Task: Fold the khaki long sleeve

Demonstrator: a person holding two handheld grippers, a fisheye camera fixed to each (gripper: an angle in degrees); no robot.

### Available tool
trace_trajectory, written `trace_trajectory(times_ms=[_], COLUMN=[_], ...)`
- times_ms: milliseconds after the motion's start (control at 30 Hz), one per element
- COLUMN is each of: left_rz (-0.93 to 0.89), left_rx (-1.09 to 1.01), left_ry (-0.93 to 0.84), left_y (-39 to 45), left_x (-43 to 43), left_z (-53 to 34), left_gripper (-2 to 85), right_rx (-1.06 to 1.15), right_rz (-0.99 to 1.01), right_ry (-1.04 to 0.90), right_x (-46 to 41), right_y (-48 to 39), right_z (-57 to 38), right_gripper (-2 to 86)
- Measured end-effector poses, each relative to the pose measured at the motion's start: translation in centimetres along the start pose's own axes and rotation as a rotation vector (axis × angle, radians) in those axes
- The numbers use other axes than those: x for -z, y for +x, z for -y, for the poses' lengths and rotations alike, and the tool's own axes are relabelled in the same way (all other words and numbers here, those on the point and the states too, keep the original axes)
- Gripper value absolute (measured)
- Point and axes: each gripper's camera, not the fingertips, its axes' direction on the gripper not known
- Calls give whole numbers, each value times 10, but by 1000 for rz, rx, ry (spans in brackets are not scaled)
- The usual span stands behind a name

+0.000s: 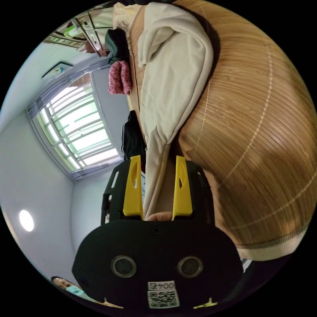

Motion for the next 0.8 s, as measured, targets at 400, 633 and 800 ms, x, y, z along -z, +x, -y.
trace_trajectory(times_ms=[400,633,800], left_rz=[-59,-111,-142], left_rx=[-19,-38,-102], left_ry=[-31,-93,-233], left_y=[-20,-6,38], left_x=[-16,-55,-133], left_z=[13,22,37], left_gripper=[6,5,6], right_rx=[-19,241,601], right_rz=[5,-231,-705], right_ry=[88,83,-84], right_x=[-83,-124,-193], right_y=[38,13,-22], right_z=[14,8,0], right_gripper=[71,48,45])
